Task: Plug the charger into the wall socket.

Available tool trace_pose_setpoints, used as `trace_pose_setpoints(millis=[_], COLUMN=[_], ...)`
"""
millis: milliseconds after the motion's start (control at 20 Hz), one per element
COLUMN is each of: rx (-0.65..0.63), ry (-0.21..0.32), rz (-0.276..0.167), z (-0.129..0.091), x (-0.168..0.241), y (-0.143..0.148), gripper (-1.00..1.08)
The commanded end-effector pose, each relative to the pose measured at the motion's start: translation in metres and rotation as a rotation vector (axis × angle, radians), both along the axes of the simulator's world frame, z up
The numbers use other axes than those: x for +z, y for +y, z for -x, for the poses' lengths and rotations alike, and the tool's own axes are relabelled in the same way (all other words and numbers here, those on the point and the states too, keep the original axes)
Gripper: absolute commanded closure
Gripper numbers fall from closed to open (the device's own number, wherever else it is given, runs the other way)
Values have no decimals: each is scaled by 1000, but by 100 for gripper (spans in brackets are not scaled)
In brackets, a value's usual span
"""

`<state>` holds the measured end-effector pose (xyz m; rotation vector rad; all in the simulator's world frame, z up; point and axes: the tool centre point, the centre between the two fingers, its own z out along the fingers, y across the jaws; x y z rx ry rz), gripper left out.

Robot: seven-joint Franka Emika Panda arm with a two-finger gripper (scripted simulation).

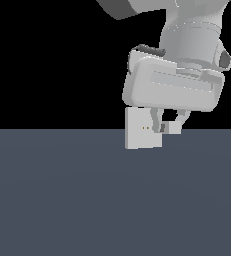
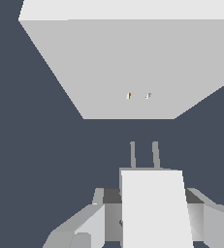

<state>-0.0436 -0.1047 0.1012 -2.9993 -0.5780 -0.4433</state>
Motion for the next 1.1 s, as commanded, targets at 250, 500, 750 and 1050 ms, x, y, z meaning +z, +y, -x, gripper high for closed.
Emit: trace_pose_setpoints(millis=[250, 500, 750, 1050], rx=[3, 2, 3, 3], ry=[1, 2, 2, 2], rz=[0, 1, 1, 2], z=[1, -5, -22, -41], x=[-1, -1, -1, -1], y=[1, 3, 10, 18], gripper=[108, 108, 108, 108])
